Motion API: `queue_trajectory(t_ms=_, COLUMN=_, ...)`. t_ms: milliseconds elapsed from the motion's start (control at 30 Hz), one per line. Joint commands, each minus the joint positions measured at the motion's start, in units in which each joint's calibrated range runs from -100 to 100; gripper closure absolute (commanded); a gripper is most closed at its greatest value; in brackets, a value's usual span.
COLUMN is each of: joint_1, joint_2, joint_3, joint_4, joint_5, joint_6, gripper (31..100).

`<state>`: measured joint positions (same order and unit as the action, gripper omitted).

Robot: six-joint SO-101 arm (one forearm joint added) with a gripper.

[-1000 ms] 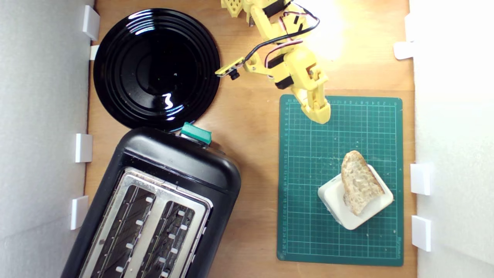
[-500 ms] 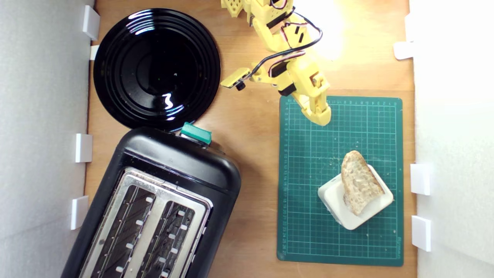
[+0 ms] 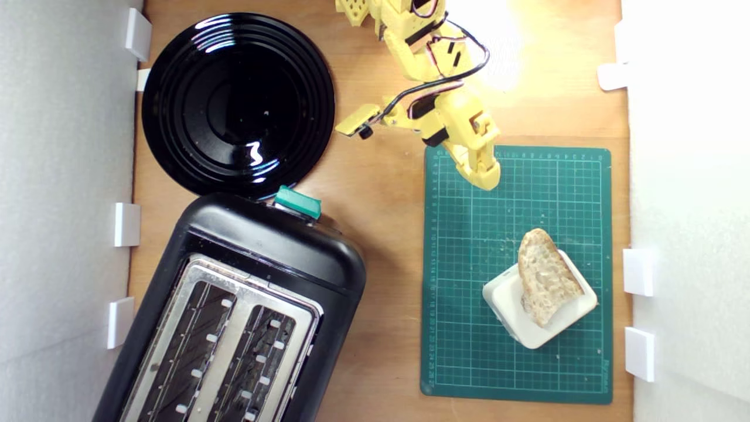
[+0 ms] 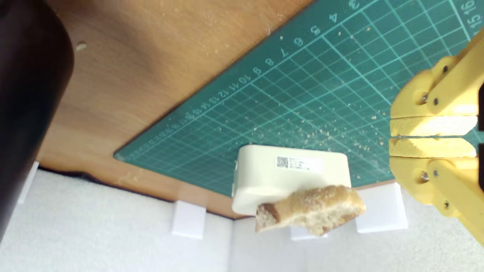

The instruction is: Pick bread and place in toaster

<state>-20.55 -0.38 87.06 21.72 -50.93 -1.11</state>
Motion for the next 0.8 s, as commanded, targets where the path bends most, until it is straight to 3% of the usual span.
queue_trajectory(t_ms=0, joint_1=-0.24, joint_2=3.37, joint_3=-3.85, joint_4=-0.51, joint_5=-6.15, joint_6=-0.12, gripper=96.0)
queue_trajectory(t_ms=367, joint_1=-0.24, joint_2=13.69, joint_3=-7.57, joint_4=-0.51, joint_5=-15.02, joint_6=0.41, gripper=95.5)
queue_trajectory(t_ms=533, joint_1=-0.72, joint_2=14.27, joint_3=-8.75, joint_4=-4.68, joint_5=-15.02, joint_6=0.35, gripper=94.2)
queue_trajectory(t_ms=767, joint_1=-0.48, joint_2=14.27, joint_3=-8.93, joint_4=-4.68, joint_5=-15.02, joint_6=-0.06, gripper=72.5)
